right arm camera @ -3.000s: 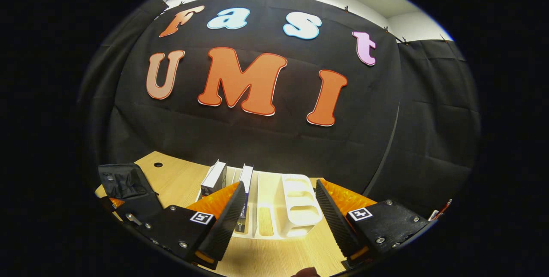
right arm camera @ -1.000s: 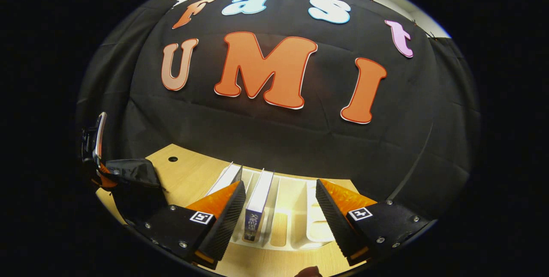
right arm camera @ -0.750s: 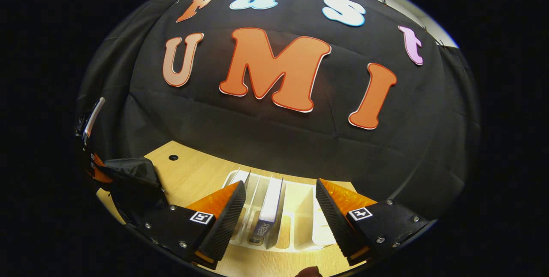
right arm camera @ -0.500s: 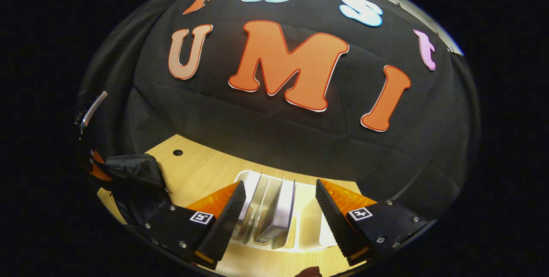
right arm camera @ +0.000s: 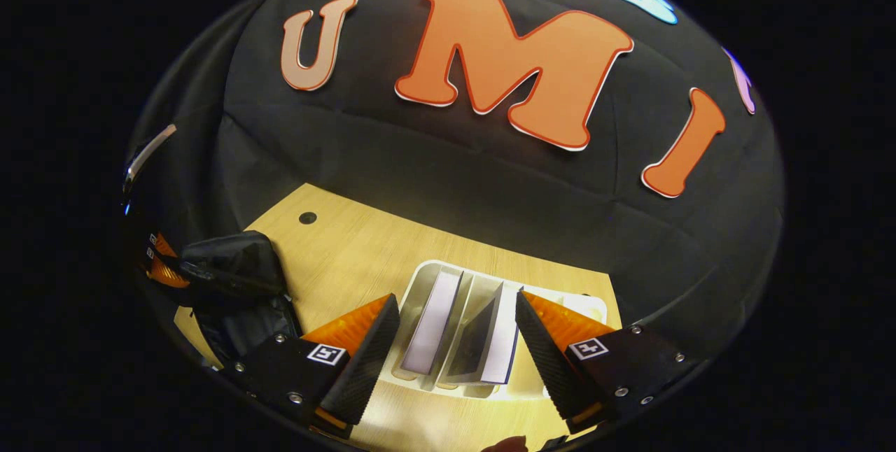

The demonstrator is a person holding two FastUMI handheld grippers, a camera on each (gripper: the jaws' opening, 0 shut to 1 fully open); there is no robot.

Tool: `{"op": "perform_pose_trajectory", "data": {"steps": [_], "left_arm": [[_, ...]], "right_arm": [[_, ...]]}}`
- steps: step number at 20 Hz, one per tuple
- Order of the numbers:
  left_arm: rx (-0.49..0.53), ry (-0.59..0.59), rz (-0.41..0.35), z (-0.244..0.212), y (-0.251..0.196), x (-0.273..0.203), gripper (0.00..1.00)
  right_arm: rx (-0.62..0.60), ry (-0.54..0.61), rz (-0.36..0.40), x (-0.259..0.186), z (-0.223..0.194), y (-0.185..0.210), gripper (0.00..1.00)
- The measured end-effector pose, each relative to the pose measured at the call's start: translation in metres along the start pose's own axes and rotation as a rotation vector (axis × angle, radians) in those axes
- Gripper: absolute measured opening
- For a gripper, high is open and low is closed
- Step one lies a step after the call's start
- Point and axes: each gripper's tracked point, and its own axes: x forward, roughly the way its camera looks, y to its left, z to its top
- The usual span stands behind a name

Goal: Open the schoolbag, grab two books from the bookshelf and put them into the schoolbag.

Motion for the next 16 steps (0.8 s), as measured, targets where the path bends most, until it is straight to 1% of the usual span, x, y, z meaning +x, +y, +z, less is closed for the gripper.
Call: {"op": "perform_pose_trajectory", "data": {"steps": [5, 8, 11, 15, 16], "left_arm": [[0.037, 0.014, 0.018, 0.007, 0.012, -0.005, 0.06], [0.05, 0.017, 0.021, 0.01, 0.017, -0.004, 0.06], [0.054, 0.027, 0.022, 0.01, 0.019, -0.004, 0.06], [0.047, 0.029, 0.022, 0.011, 0.023, -0.002, 0.06], [0.045, 0.03, 0.019, 0.011, 0.023, -0.001, 0.06]], "right_arm": [[0.033, 0.181, 0.08, 0.027, -0.014, 0.011, 1.0], [0.09, 0.281, 0.121, 0.042, -0.027, 0.016, 1.0], [0.121, 0.354, 0.144, 0.057, -0.034, 0.016, 1.0], [0.17, 0.454, 0.216, 0.074, -0.041, 0.026, 1.0], [0.188, 0.476, 0.223, 0.079, -0.044, 0.028, 1.0]]}}
